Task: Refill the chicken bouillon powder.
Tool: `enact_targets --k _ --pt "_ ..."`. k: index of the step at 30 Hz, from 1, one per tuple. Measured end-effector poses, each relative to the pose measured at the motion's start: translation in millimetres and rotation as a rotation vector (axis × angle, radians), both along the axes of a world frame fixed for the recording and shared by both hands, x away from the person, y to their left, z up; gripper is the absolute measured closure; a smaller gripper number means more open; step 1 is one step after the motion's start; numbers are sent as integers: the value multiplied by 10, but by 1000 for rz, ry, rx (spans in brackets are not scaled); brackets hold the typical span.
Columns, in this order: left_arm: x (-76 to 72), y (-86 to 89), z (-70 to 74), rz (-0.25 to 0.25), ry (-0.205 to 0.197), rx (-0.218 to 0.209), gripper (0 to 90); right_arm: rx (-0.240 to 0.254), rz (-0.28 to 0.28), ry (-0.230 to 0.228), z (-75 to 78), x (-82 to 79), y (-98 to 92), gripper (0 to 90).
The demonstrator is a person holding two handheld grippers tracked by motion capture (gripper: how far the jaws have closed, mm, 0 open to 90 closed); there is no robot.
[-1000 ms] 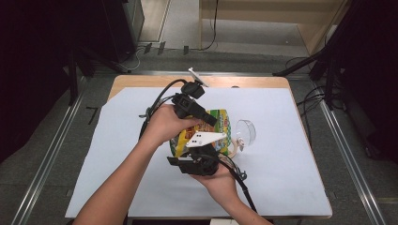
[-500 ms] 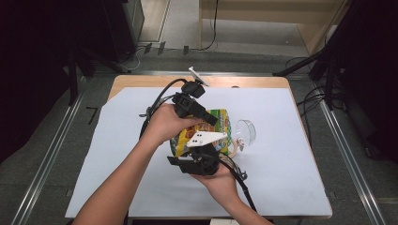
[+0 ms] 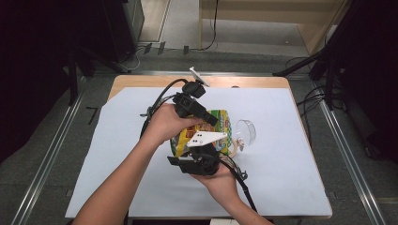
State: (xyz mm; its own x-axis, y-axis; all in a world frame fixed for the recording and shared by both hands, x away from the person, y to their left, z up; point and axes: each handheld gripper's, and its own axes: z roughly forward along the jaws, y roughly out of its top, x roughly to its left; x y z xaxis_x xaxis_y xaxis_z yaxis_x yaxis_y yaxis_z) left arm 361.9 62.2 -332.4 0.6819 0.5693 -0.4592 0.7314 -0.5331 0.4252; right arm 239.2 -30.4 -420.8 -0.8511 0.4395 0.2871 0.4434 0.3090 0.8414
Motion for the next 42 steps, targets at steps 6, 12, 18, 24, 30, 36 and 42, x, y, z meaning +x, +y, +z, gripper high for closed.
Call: enact_targets --k 6,12,18,24,30,36,42 --pt "18 5 -12 1 9 -5 757 0 -2 1 0 2 -1 667" --pt "36 15 -24 0 18 -11 757 0 -3 -2 1 1 -2 667" --pt "-21 20 6 2 -14 -2 758 3 11 -3 -10 10 3 679" --pt "-91 7 60 3 -62 3 777 -2 10 -9 -15 10 11 684" --pt "-101 8 62 2 -60 10 799 -7 9 -10 -24 7 14 687" --pt "-106 16 64 -4 -61 13 813 -10 11 -7 -36 7 17 690" --pt "-123 34 70 0 -66 3 820 -18 10 -5 -50 16 21 694"
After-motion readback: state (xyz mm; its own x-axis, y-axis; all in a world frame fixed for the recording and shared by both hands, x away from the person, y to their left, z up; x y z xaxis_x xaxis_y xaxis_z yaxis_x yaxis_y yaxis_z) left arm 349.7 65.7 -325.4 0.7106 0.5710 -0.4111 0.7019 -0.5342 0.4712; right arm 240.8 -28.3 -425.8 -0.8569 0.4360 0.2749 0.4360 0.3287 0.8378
